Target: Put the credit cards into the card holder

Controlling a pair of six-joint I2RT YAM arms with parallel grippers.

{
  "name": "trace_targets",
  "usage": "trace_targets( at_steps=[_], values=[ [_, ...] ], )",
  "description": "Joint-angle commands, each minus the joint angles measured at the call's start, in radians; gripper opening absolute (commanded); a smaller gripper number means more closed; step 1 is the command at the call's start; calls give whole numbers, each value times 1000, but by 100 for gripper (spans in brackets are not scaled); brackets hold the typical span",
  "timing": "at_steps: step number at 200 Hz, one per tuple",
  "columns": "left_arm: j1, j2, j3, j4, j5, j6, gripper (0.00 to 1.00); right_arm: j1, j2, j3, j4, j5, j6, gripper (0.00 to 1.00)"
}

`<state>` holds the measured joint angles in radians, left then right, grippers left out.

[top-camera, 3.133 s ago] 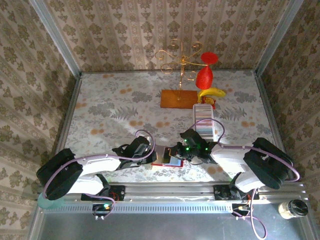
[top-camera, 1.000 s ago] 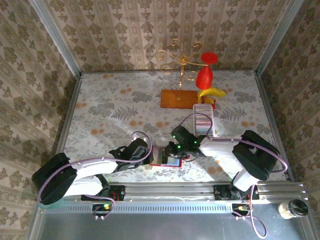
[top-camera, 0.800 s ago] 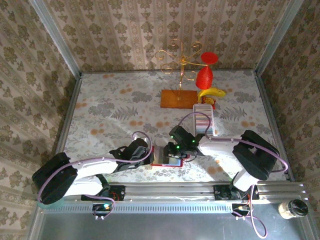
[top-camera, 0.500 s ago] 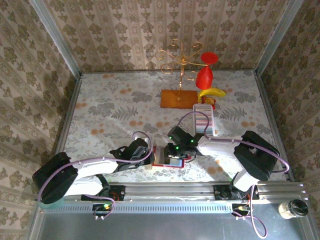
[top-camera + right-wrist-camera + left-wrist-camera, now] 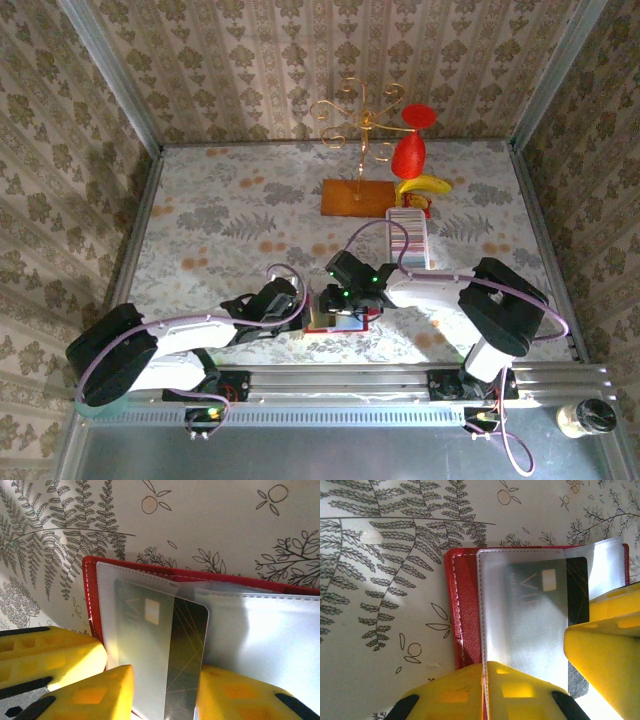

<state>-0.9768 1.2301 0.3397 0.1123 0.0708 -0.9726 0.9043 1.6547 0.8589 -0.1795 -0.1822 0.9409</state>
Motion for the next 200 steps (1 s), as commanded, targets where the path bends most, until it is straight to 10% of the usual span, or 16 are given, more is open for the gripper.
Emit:
trace_targets(
  at_steps=[1, 200],
  values=[
    [-10, 5, -16, 8, 8, -6, 10, 9, -16, 17, -71, 52, -16, 38],
    [-12, 6, -28, 20, 5, -9, 10, 44, 19, 51, -35, 33, 16, 24]
  ],
)
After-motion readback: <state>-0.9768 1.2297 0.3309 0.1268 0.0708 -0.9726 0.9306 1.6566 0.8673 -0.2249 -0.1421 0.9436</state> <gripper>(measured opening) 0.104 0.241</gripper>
